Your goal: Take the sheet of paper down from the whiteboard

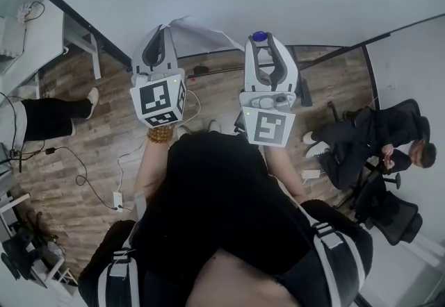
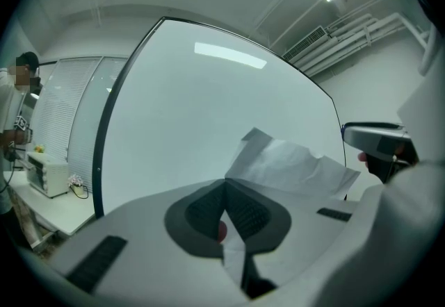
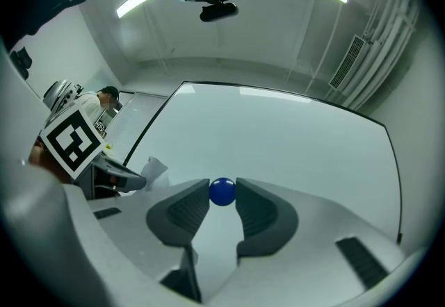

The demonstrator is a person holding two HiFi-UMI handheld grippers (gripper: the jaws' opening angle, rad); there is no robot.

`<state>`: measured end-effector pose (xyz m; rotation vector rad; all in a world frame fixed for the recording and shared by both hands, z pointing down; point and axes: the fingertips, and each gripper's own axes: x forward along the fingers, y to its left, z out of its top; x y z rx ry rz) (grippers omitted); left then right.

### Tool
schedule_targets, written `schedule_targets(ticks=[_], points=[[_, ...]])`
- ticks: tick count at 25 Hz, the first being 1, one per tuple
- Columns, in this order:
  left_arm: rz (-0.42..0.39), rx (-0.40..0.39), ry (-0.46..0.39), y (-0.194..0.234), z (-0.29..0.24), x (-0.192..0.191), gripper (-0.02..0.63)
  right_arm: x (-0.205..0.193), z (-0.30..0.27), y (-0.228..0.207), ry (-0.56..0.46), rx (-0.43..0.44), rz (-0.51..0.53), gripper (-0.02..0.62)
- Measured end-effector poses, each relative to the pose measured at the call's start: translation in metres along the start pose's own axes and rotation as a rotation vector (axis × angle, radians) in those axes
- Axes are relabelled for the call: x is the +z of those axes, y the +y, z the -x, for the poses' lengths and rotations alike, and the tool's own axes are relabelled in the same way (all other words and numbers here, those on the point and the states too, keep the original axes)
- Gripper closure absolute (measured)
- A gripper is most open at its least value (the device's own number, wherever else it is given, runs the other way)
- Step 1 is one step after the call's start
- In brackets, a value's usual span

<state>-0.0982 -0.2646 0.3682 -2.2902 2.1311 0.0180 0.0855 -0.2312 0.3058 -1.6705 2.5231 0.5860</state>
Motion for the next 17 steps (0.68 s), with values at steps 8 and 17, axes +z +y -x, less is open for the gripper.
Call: schedule_targets(ticks=[8,17], points=[[-0.015,-0.008,-0.018,0.000,-0.007,0.009,0.598,0.011,0.003,0.008,-0.028,0.010,0.003,0.480],[0.004,-0.031,-0.039,-0.013,-0.022,0.021,0.598,0.026,0.003,0.020,-0.071,0.034,0.027,0.480]])
